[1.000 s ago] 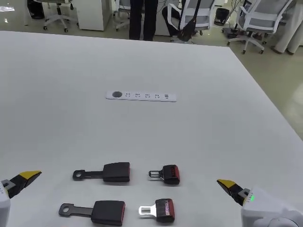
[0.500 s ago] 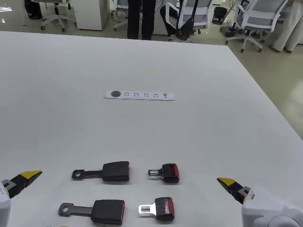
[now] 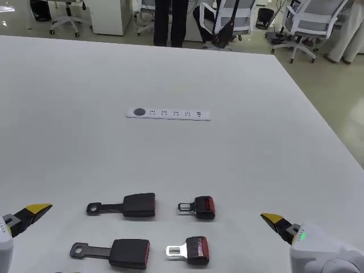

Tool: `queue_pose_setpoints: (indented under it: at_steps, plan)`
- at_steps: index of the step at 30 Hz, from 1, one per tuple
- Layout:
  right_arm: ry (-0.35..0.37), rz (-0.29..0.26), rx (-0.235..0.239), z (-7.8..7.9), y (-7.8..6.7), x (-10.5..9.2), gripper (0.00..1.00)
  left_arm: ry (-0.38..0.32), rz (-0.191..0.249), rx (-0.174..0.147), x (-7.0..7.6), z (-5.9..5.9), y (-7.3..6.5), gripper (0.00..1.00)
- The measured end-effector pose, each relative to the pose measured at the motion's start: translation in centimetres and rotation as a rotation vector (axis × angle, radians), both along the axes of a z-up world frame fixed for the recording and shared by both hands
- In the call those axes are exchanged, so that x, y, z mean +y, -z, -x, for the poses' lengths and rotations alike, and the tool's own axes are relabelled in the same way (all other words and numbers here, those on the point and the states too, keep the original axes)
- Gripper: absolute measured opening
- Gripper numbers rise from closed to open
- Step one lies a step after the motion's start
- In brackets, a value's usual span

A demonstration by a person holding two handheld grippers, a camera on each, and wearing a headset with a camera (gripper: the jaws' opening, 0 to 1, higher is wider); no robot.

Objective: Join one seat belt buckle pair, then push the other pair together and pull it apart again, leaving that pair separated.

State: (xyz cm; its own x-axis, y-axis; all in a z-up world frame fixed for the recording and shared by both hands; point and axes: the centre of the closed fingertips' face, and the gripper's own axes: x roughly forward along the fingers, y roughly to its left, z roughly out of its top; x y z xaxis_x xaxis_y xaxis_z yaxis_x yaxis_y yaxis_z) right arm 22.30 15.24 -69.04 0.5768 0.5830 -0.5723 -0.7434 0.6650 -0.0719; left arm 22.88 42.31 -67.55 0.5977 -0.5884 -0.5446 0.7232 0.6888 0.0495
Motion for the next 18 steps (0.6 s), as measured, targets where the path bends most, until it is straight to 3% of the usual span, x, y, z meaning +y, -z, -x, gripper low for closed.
queue_pose_setpoints:
  at_steps: [8,18]
  plan:
    - [-0.005,0.01,0.003,-0.03,0.07,-0.08,0.99,0.018,-0.008,0.007,0.54,-0.45,0.61,1.0]
    - [-0.037,0.034,0.017,0.0,0.23,-0.35,0.99,0.068,-0.033,0.027,-0.37,-0.51,0.87,0.97]
